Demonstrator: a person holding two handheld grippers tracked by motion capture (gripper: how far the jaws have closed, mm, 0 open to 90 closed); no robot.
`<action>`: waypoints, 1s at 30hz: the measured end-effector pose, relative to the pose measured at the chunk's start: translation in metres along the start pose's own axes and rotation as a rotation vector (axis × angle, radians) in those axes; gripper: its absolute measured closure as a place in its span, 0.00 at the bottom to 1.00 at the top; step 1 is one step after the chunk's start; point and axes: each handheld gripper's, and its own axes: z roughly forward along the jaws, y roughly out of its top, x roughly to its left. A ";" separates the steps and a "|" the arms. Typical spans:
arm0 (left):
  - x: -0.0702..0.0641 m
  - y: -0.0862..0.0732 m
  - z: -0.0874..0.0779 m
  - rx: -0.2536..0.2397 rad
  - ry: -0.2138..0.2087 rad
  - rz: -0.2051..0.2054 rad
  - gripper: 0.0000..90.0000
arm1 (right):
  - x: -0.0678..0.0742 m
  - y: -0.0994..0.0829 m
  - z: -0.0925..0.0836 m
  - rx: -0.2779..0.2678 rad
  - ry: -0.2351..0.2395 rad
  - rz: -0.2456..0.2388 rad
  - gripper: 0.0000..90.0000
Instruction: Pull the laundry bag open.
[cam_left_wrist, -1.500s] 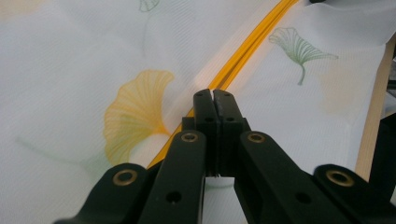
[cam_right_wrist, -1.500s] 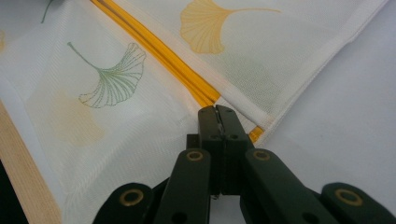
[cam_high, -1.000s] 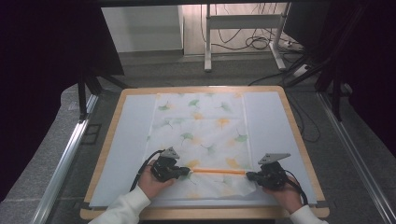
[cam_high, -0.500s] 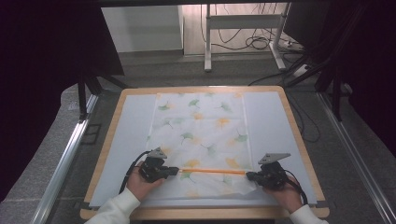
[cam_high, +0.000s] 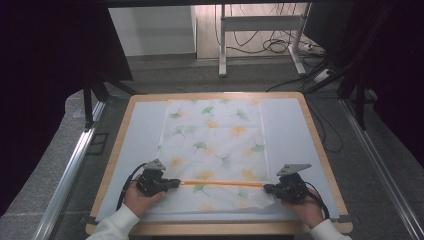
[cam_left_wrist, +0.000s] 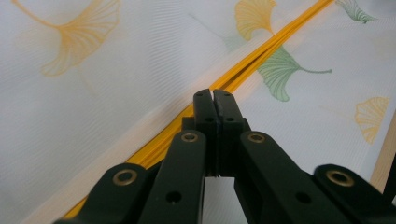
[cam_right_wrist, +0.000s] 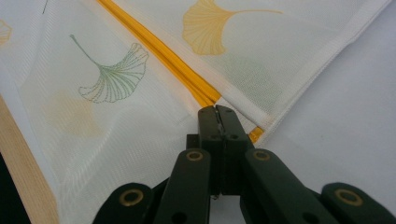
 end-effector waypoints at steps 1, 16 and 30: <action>0.001 -0.001 -0.001 -0.001 0.000 -0.003 1.00 | 0.000 0.000 0.000 0.000 0.000 -0.001 1.00; 0.014 -0.015 -0.017 -0.013 0.008 -0.032 1.00 | 0.000 0.000 0.000 0.001 0.001 0.000 1.00; 0.031 -0.030 -0.037 -0.027 0.028 -0.071 1.00 | 0.000 0.000 0.000 0.000 0.000 0.001 1.00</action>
